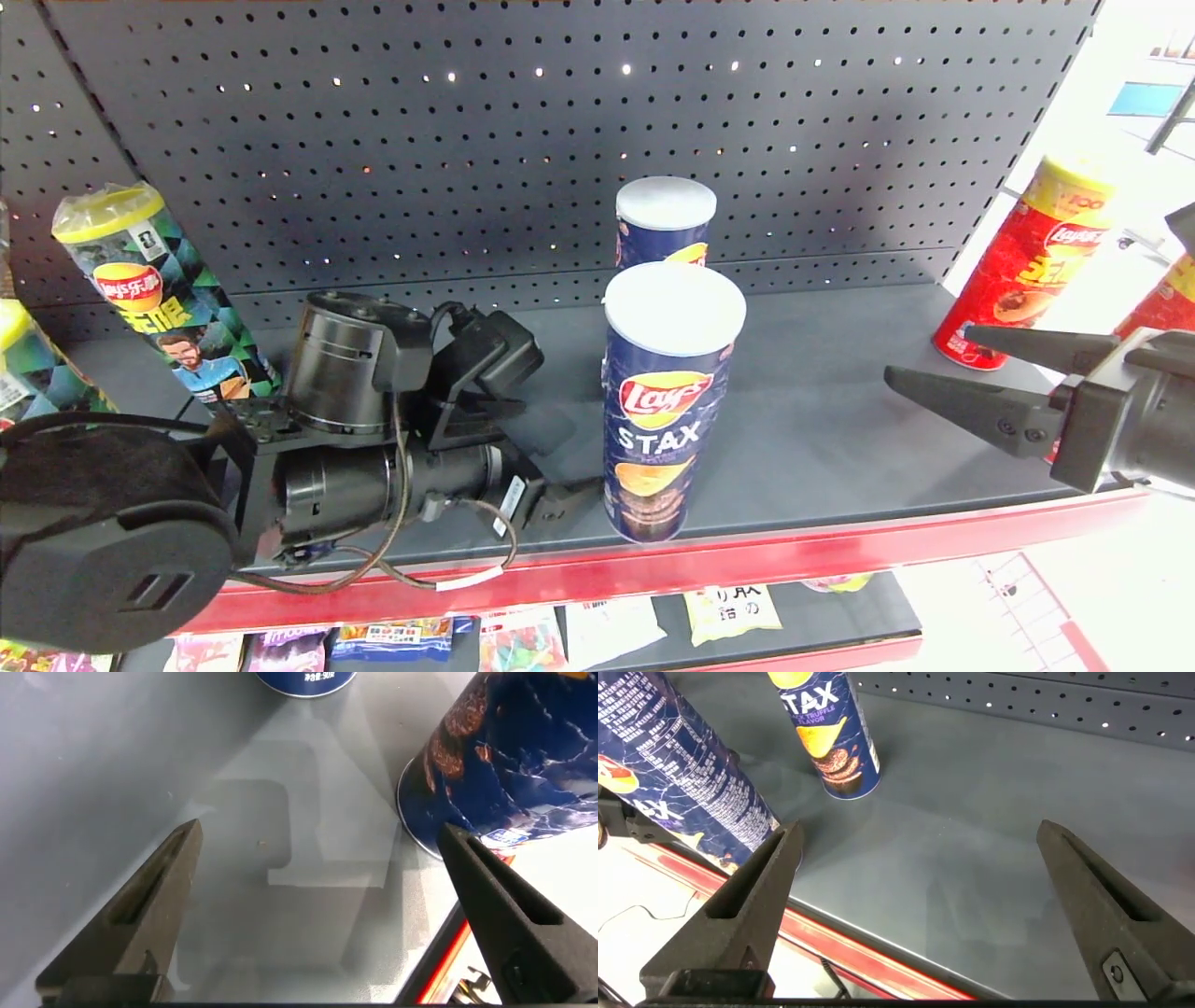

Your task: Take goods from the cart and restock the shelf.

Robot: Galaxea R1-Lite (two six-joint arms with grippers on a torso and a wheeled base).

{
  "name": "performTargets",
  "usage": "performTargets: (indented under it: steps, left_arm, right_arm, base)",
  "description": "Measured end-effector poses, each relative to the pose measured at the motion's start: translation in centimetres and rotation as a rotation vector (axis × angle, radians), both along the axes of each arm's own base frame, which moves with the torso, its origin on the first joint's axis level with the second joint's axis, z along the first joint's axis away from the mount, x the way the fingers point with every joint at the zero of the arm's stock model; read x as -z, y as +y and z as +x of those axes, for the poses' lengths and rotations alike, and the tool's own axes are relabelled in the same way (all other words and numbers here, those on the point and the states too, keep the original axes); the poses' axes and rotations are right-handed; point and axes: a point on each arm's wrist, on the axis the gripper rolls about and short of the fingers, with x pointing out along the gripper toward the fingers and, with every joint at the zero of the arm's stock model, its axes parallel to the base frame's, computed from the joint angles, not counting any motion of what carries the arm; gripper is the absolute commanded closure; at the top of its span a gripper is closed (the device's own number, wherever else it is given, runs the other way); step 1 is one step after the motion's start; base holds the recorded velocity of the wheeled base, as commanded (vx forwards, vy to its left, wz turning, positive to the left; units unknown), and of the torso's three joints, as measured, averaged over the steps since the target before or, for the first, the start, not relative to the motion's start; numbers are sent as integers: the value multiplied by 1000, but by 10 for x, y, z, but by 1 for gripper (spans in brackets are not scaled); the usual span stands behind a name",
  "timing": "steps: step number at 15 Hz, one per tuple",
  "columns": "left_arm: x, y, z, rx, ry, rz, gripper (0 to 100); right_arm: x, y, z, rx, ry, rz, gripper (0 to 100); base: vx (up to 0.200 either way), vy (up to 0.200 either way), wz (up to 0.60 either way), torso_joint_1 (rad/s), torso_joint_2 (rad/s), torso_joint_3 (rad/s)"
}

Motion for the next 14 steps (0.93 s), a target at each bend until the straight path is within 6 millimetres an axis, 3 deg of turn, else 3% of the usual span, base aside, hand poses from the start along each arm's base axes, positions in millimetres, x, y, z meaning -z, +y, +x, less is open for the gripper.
performTargets:
  steps: [4, 7, 11, 14]
  left_arm:
    - [-1, 1, -2, -11, -6, 5, 0]
    - [-7, 10, -16, -24, -13, 13, 0]
    - [-23, 52, -67, -64, -3, 46, 0]
    - [-36, 106, -129, -145, -2, 57, 0]
  right_arm:
    - [0, 0, 0, 1, -1, -1, 0]
    - [0, -1, -4, -6, -6, 0, 0]
    - [13, -10, -28, -27, 47, -33, 0]
    - [24, -36, -73, 24, 157, -108, 0]
  base:
    - [0, 0, 0, 0, 0, 0]
    - [0, 0, 0, 0, 0, 0]
    - [0, 0, 0, 0, 0, 0]
    - [0, 0, 0, 0, 0, 0]
